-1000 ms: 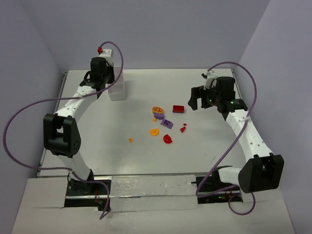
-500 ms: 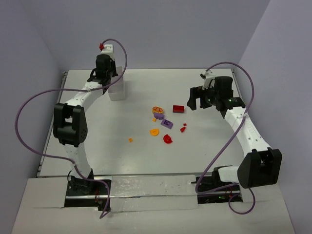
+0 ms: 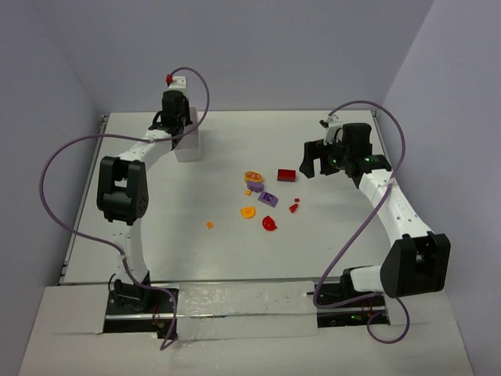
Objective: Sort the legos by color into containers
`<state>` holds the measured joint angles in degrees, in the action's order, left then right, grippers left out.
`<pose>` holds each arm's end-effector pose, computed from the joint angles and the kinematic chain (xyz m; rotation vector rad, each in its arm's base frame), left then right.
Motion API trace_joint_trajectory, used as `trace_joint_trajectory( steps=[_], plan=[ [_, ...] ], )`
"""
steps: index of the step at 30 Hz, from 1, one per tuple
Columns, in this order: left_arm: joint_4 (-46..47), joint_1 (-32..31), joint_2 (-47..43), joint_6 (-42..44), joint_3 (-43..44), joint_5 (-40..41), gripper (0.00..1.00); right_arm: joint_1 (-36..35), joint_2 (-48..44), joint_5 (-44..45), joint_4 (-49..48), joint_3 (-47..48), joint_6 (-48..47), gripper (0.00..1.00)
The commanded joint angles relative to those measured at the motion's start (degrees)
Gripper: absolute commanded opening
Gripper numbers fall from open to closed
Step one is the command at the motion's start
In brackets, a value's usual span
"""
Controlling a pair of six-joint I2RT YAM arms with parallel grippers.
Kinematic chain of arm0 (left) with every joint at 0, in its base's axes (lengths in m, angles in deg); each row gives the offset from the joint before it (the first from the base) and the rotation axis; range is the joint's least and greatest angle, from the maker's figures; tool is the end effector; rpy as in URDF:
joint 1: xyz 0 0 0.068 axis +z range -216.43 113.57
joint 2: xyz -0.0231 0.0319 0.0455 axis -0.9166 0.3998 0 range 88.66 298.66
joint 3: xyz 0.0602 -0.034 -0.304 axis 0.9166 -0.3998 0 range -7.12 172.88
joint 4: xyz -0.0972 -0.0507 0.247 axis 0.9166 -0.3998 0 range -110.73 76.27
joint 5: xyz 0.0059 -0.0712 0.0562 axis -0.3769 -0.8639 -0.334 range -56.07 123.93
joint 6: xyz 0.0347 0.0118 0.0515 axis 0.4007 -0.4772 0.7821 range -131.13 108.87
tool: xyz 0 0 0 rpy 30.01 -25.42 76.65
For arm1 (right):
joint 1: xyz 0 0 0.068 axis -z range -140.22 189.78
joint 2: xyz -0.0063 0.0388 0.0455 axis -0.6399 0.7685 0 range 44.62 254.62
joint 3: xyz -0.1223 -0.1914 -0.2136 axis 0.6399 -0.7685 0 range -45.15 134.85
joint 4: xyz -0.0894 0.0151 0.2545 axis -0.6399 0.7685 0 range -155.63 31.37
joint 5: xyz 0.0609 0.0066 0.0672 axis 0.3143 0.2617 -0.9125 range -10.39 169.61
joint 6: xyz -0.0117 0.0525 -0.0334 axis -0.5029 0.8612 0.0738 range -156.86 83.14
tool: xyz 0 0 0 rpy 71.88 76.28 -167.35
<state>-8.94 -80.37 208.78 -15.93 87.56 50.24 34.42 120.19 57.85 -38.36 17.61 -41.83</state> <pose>0.5283 -0.1169 0.2790 -0.0366 1.9162 0.0549 0.2936 0.0456 0.3334 -0.4010 2.2107 0.4336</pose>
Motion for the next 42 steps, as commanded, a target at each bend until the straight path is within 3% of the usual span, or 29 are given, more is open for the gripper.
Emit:
trace_joint_trajectory(
  steps=[1, 7, 12, 14, 17, 21, 24, 27, 33, 37, 42],
  plan=[
    [3.05, 0.13, 0.64, 1.02, 3.56, 0.82, 0.34, -0.35, 0.19, -0.22, -0.11, 3.16, 0.23, 1.0],
    [2.14, 0.13, 0.35, 1.89, 4.35, 0.45, 0.47, -0.35, 0.33, -0.26, 0.07, 3.33, 0.23, 1.0],
    [-1.85, 0.3, -4.68, 2.84, 5.18, -2.18, 0.5, -0.43, -0.15, -0.48, 0.07, 3.33, 0.31, 1.0],
    [-9.51, 0.31, -9.55, 8.86, 4.9, -11.77, 0.5, -0.43, -0.25, -0.56, 0.49, 3.76, 0.14, 1.0],
    [-25.14, 0.5, -15.75, 20.85, 4.04, -36.16, 0.51, -0.43, -0.93, -0.39, 0.6, 3.41, -0.32, 1.0],
    [-47.43, 0.14, -24.49, 40.83, -5.37, -55.5, 0.65, -0.38, -1.77, -1.09, 0.68, 2.49, -0.63, 1.0],
    [-61.84, -1.23, -25.81, 51.75, -9.46, -56.92, 0.66, -0.43, -2.18, -1.45, 0.78, 2.19, -0.48, 1.0],
    [-65.8, -4.46, -27.09, 56.74, -14.91, -56.26, 0.68, -0.43, -2.43, -1.53, 1.2, 2.36, -0.56, 1.0],
    [-59.51, -11.89, -30.7, 60.4, -25.52, -51.55, 0.69, -0.52, -2.93, -1.13, 1.88, 2.54, -0.74, 1.0],
    [-55.21, -14.3, -30.96, 62.37, -30.13, -49.96, 0.69, -0.52, -3.38, -0.64, 2.02, 2.03, -1.04, 1.0],
    [-51.39, -15.42, -32.51, 70.86, -34.98, -49.42, 0.65, -0.52, -3.38, -0.64, 1.97, 1.38, -1.27, 1.0]
  ],
)
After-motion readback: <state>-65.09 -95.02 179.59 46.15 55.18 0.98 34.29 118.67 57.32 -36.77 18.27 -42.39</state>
